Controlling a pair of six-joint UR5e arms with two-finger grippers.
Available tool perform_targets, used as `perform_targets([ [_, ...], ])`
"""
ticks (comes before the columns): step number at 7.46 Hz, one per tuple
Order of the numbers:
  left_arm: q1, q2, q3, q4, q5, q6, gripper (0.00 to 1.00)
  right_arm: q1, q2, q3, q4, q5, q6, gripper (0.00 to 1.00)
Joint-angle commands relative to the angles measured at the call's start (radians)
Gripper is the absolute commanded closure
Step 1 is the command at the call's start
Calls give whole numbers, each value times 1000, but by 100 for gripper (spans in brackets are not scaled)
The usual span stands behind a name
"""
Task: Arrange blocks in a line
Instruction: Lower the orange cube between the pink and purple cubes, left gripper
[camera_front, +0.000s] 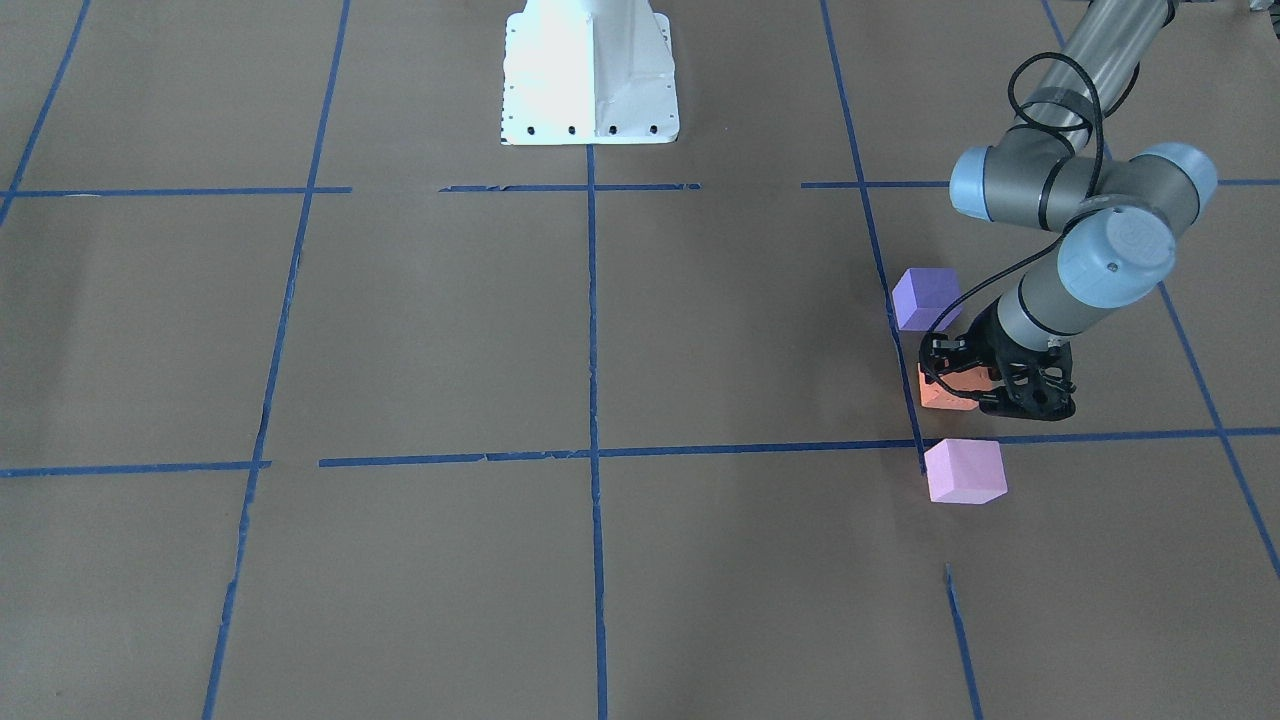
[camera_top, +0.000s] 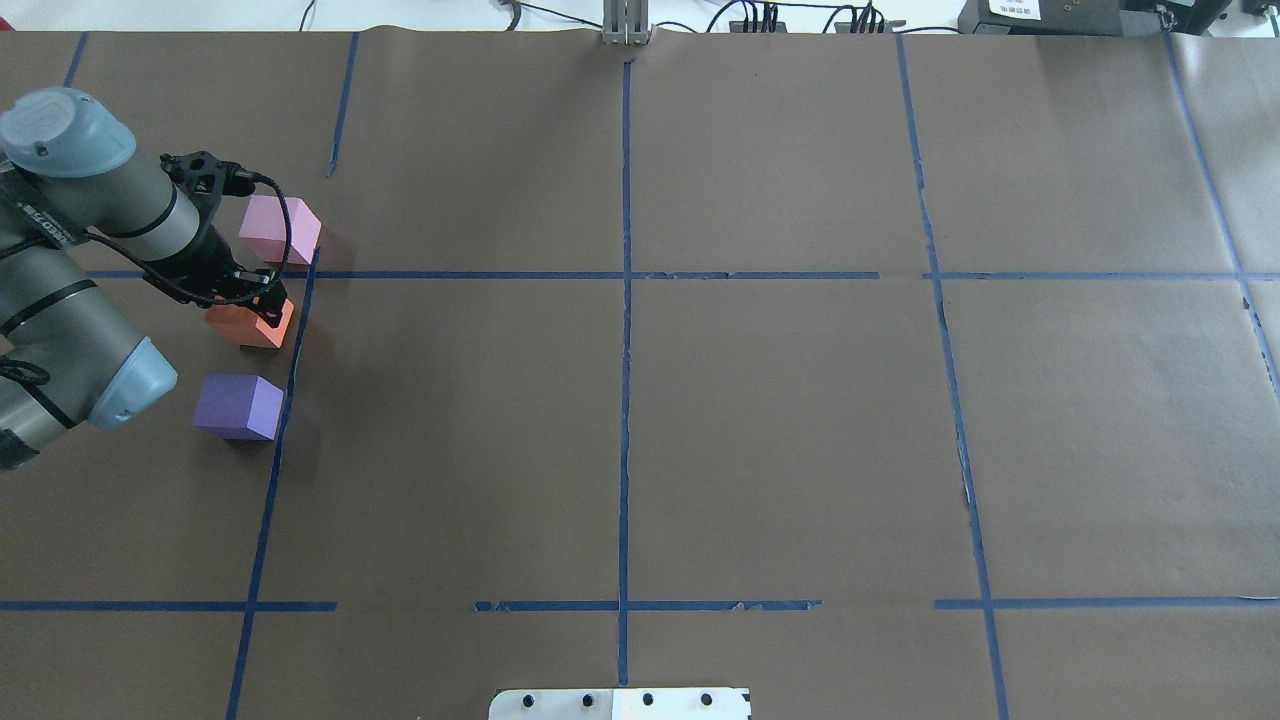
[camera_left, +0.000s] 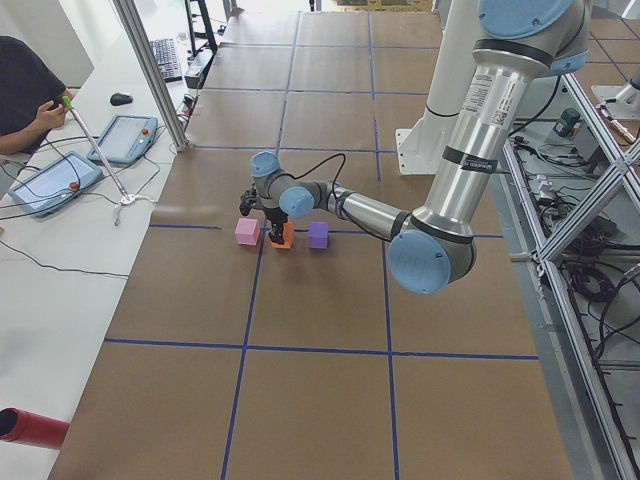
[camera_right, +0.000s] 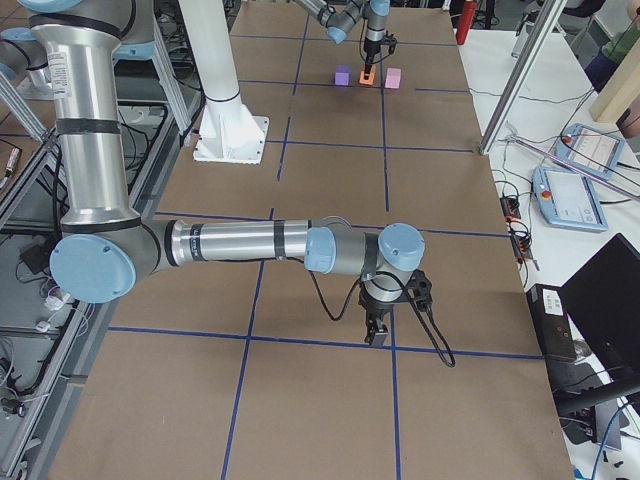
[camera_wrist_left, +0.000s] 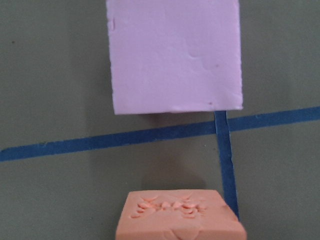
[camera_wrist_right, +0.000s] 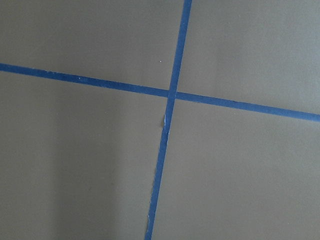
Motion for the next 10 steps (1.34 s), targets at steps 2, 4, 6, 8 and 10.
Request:
perform_targets([
  [2, 0, 0, 6, -2, -6, -1, 58, 0, 0, 0, 0, 0, 0, 0],
  [4, 0, 0, 11, -16, -6, -1, 33, 0, 0, 0, 0, 0, 0, 0],
  [6, 0, 0, 12, -16, -6, -2, 18, 0, 0, 0, 0, 0, 0, 0],
  [8, 0, 0, 12, -18, -4, -1, 1, 0, 0, 0, 0, 0, 0, 0],
  [10, -2, 0, 6, -15, -4, -2, 0, 0, 0, 0, 0, 0, 0, 0],
])
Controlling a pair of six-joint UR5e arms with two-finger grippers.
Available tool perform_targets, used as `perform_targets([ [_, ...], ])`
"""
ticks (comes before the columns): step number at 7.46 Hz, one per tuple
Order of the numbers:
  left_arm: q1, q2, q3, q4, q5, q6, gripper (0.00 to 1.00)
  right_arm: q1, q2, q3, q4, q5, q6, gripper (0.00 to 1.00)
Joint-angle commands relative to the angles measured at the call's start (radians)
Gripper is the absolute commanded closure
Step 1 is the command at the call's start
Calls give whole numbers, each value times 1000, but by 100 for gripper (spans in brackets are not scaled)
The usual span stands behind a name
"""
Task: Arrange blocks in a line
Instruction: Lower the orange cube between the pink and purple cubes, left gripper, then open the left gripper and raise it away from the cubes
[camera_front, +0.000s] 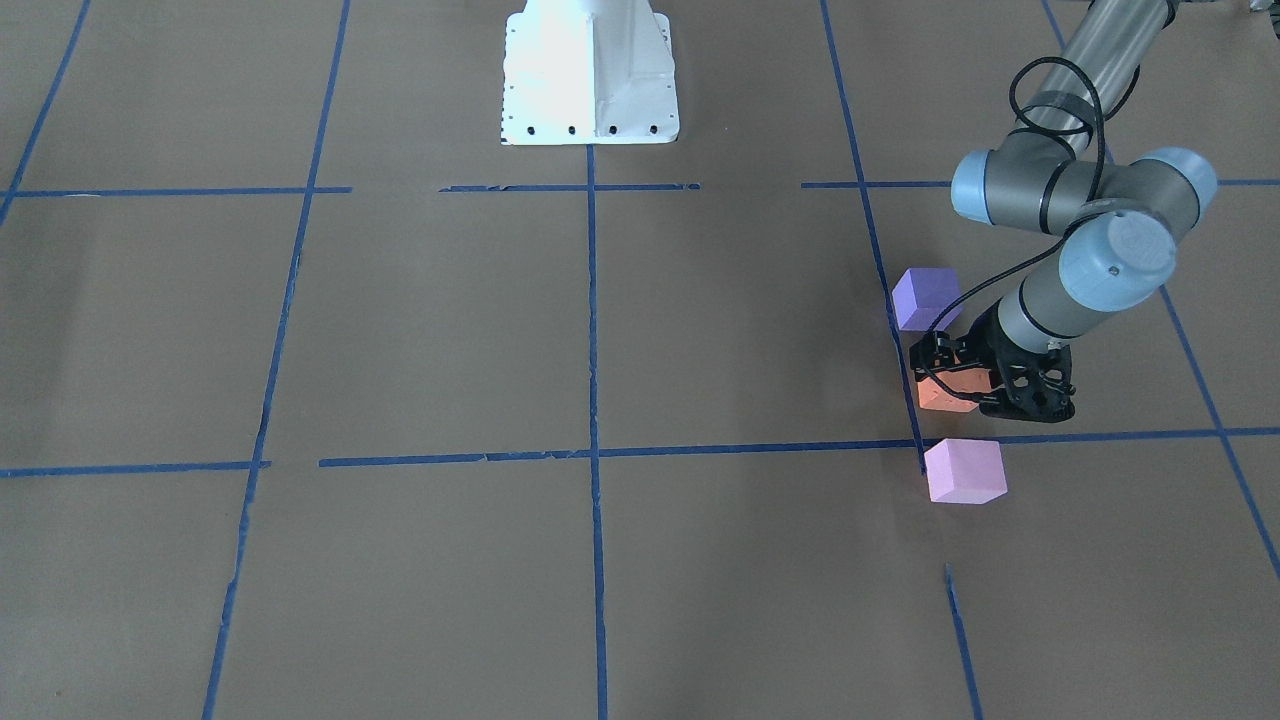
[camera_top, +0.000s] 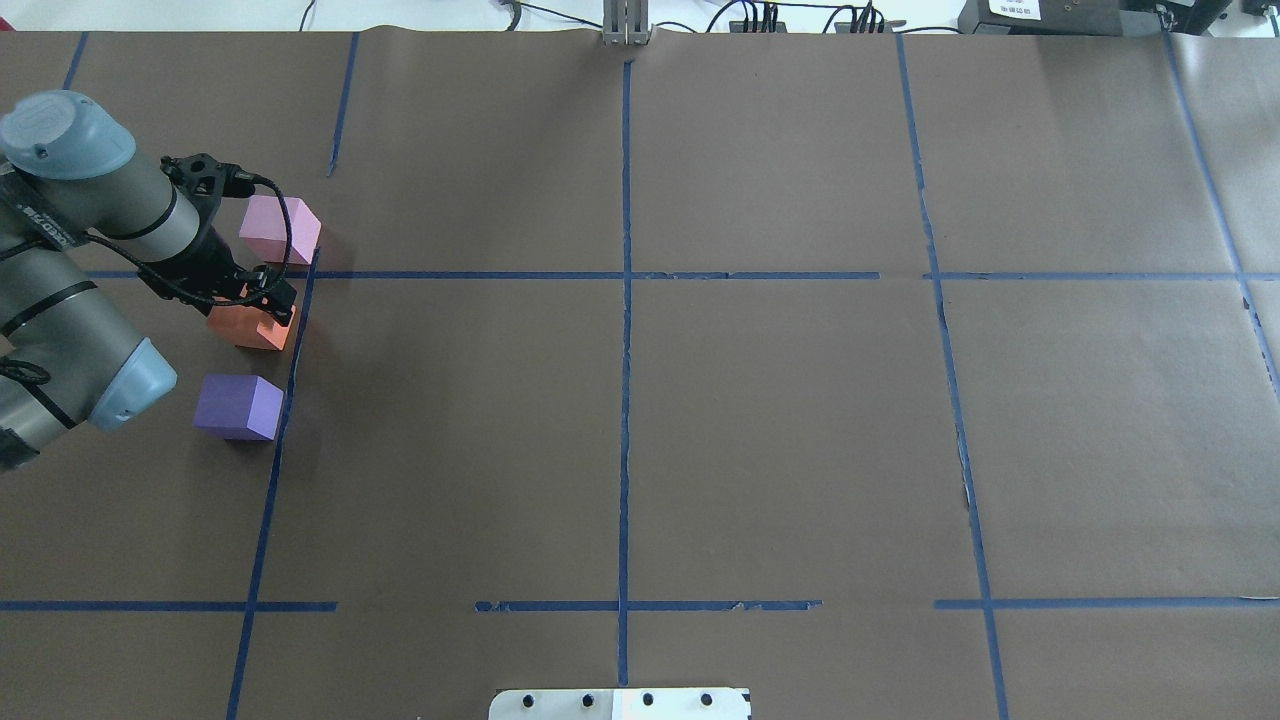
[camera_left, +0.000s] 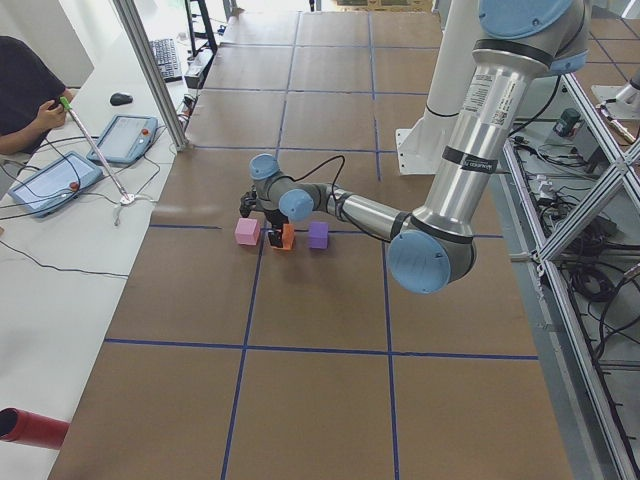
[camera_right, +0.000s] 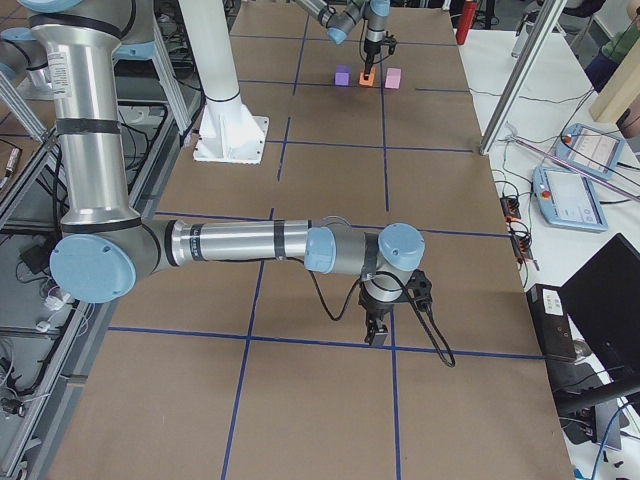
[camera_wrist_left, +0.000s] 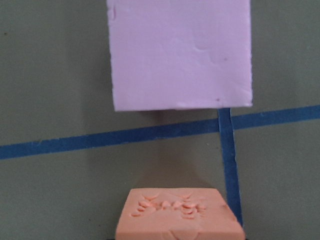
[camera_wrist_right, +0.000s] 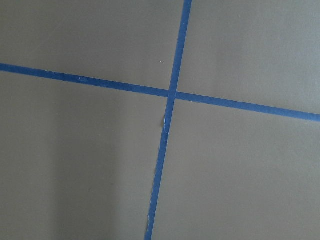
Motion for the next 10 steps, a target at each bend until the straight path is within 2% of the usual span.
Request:
perform_targets([
  [1, -9, 0, -14, 2, 0, -4, 0, 0, 0, 0, 0, 0, 0, 0],
  [5, -58, 8, -89, 41, 16, -1, 0, 0, 0, 0, 0, 0, 0, 0],
  [7, -83, 8, -156, 123, 13, -1, 0, 0, 0, 0, 0, 0, 0, 0],
  [10, -81, -5, -245, 145, 9, -66, 0, 0, 0, 0, 0, 0, 0, 0],
])
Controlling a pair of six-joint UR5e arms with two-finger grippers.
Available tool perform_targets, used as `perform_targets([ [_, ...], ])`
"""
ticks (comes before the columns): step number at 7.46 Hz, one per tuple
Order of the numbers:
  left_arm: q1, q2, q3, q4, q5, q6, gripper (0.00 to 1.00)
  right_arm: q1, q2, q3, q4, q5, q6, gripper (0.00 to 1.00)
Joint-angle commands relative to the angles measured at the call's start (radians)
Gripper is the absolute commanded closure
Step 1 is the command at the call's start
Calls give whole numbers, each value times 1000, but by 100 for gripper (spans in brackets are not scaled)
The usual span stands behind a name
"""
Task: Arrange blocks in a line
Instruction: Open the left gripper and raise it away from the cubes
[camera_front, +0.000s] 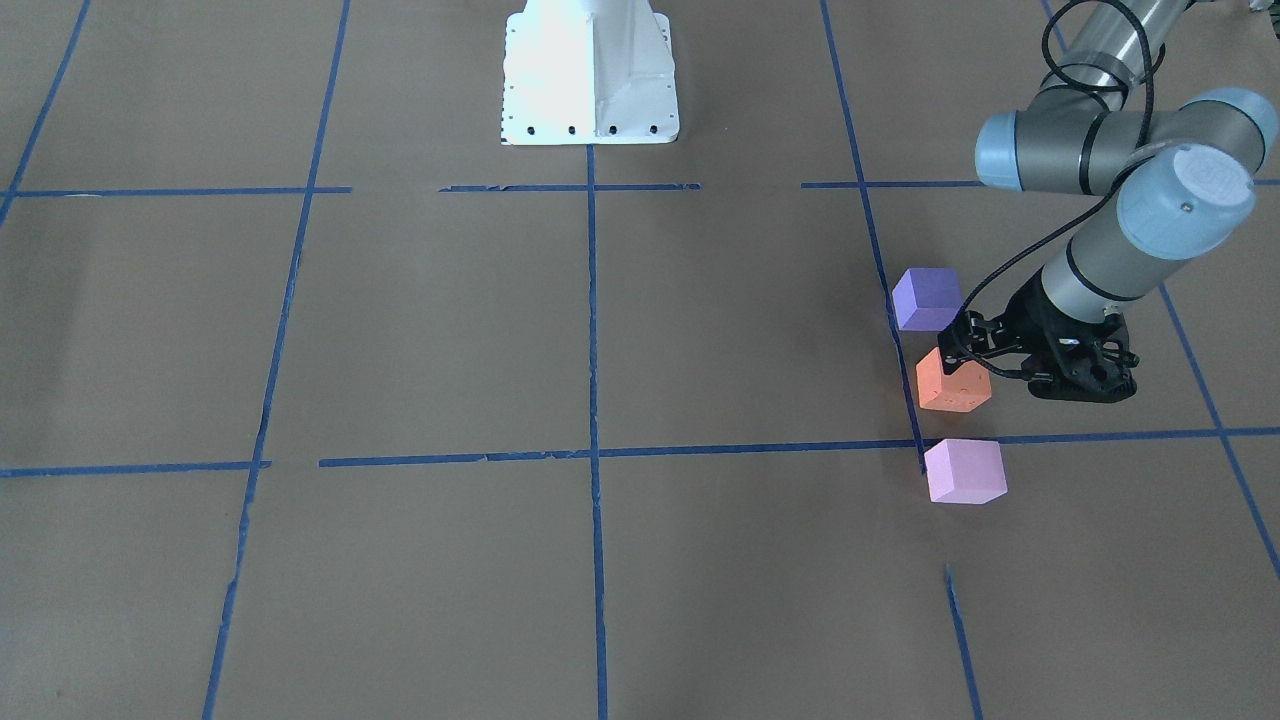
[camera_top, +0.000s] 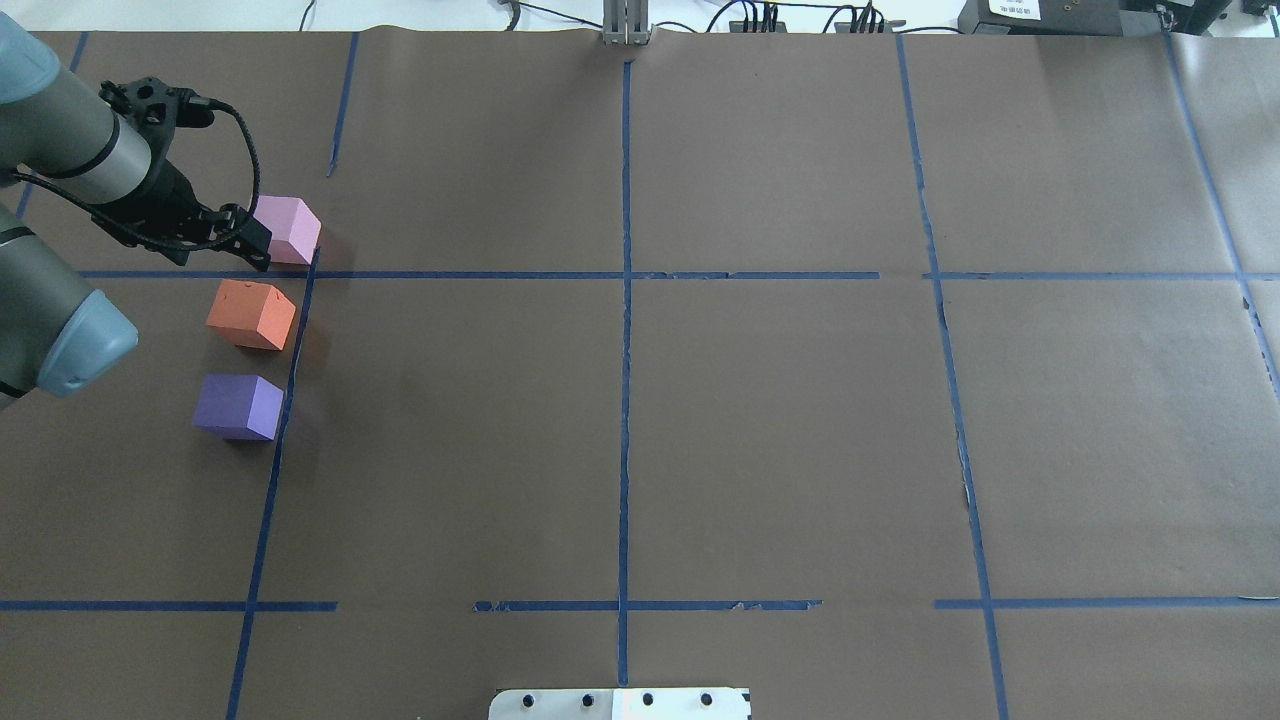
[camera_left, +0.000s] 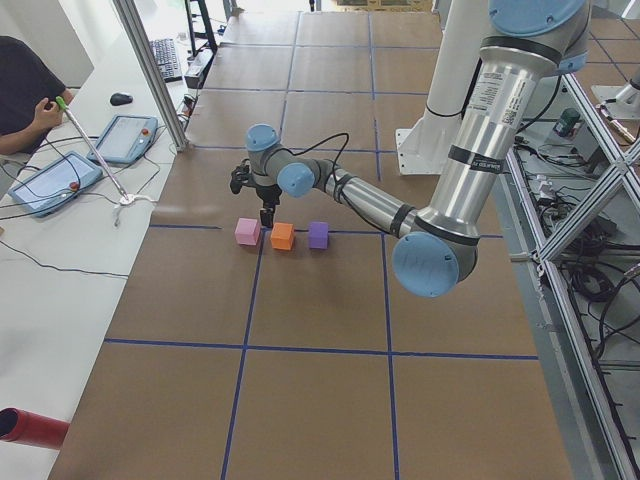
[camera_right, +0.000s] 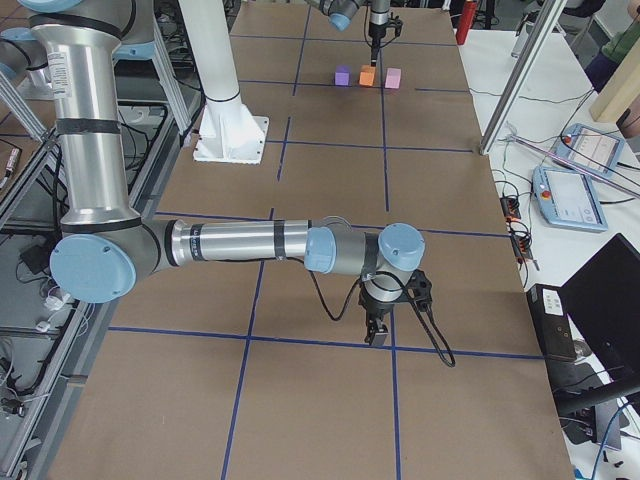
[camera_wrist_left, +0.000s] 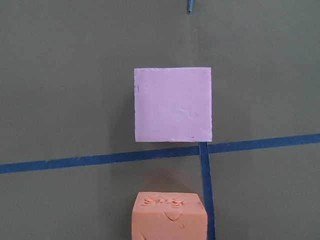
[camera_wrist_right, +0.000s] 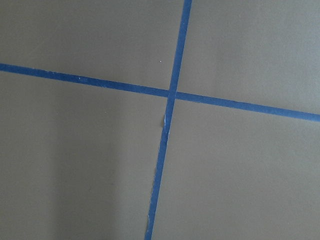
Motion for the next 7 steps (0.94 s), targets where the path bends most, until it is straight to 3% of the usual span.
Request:
perform_targets([
  [1, -8, -21, -62, 31, -1, -50, 0, 0, 0, 0, 0, 0, 0, 0],
  [4, -187, 10, -50, 59, -29, 192, 0, 0, 0, 0, 0, 0, 0, 0],
  [7, -431, 128, 12, 58, -102, 472, 0, 0, 0, 0, 0, 0, 0, 0],
])
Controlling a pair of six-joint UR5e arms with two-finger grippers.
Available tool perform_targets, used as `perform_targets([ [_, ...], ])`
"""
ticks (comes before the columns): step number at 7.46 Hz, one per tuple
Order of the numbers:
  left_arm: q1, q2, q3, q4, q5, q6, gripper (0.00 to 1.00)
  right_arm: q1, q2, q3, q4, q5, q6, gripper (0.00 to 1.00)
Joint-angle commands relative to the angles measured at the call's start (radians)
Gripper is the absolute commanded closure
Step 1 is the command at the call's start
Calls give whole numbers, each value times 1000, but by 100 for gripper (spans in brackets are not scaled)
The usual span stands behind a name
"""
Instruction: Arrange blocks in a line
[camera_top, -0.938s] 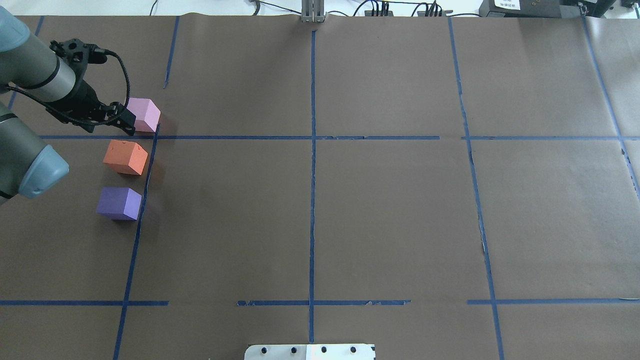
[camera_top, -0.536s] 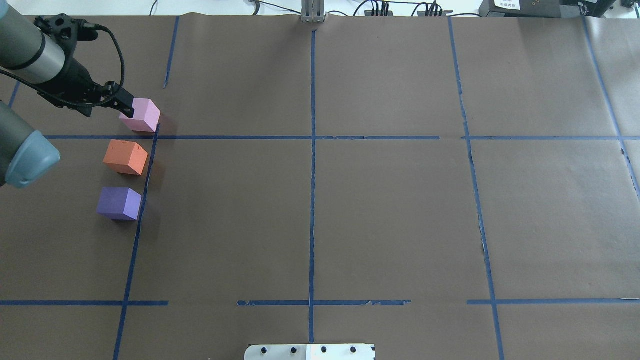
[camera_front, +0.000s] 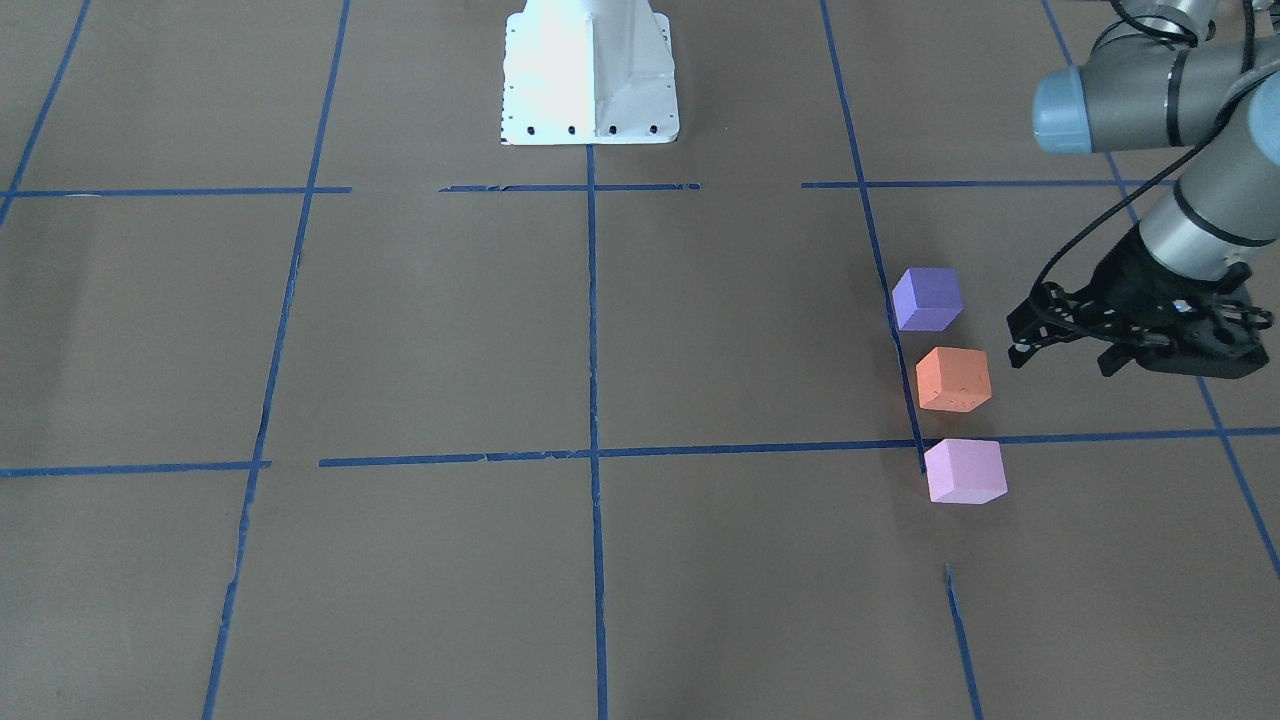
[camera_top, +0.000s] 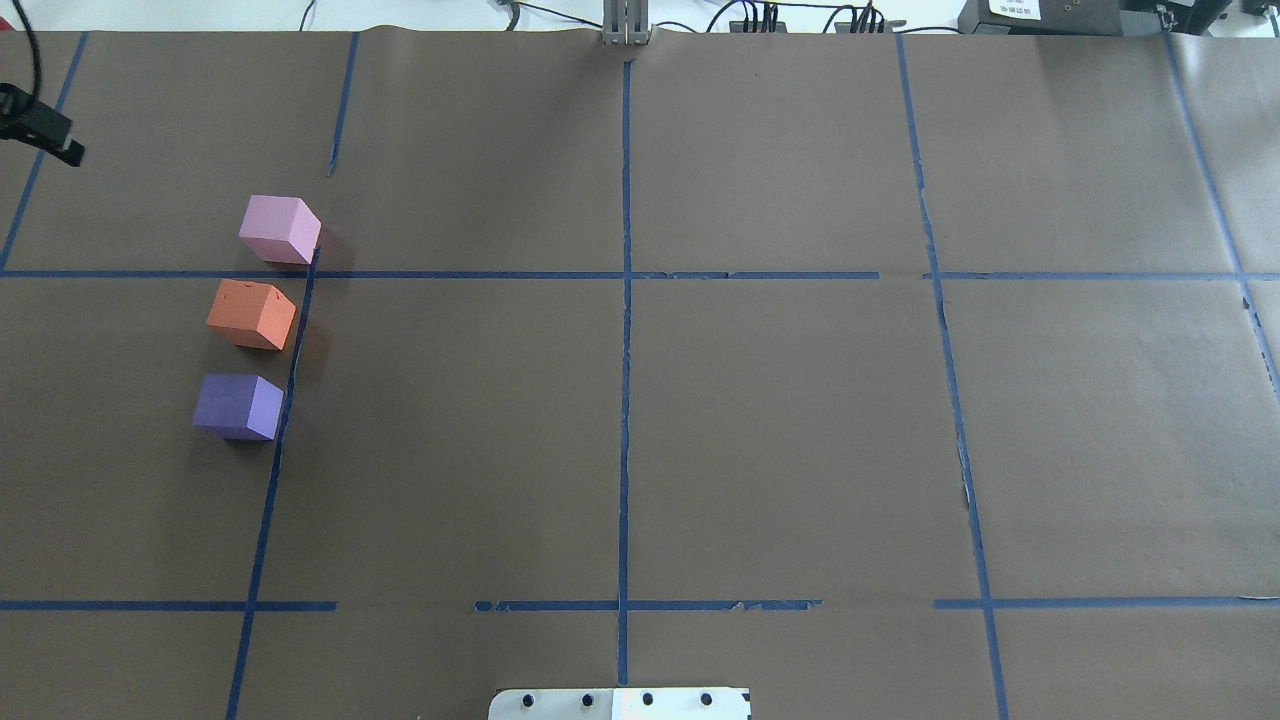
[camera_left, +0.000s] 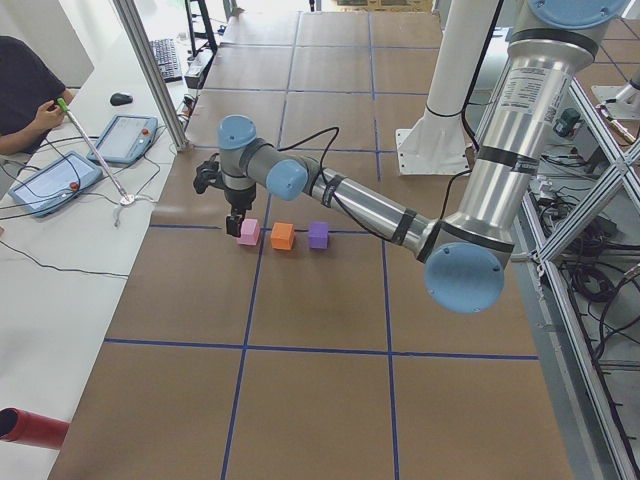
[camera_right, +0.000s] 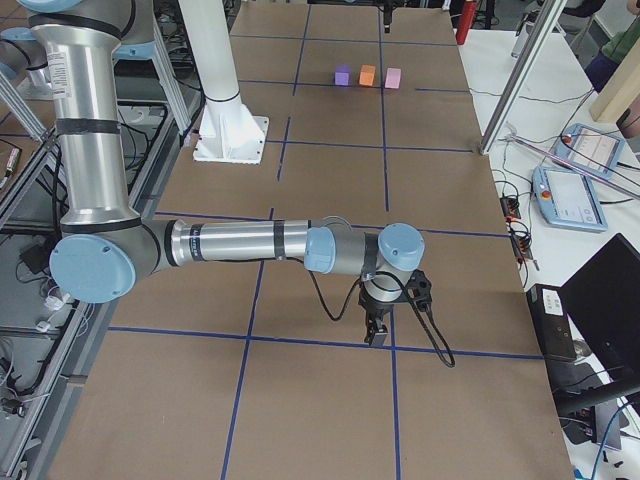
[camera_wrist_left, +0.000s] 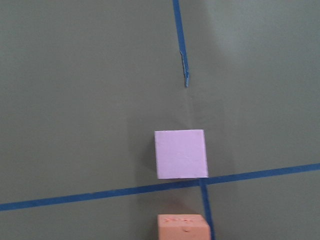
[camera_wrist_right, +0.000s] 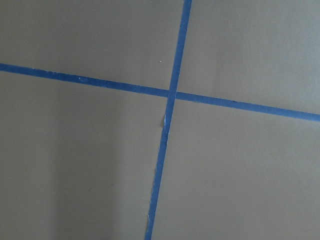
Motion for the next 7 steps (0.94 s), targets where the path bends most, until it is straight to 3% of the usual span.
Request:
perform_targets([
  [1, -164, 64, 83, -2, -20, 240, 0, 0, 0, 0, 0, 0, 0, 0],
  [4, -258, 66, 244, -8, -69, 327, 0, 0, 0, 0, 0, 0, 0, 0],
  [7, -328, 105, 211, 6, -63, 327, 0, 0, 0, 0, 0, 0, 0, 0],
])
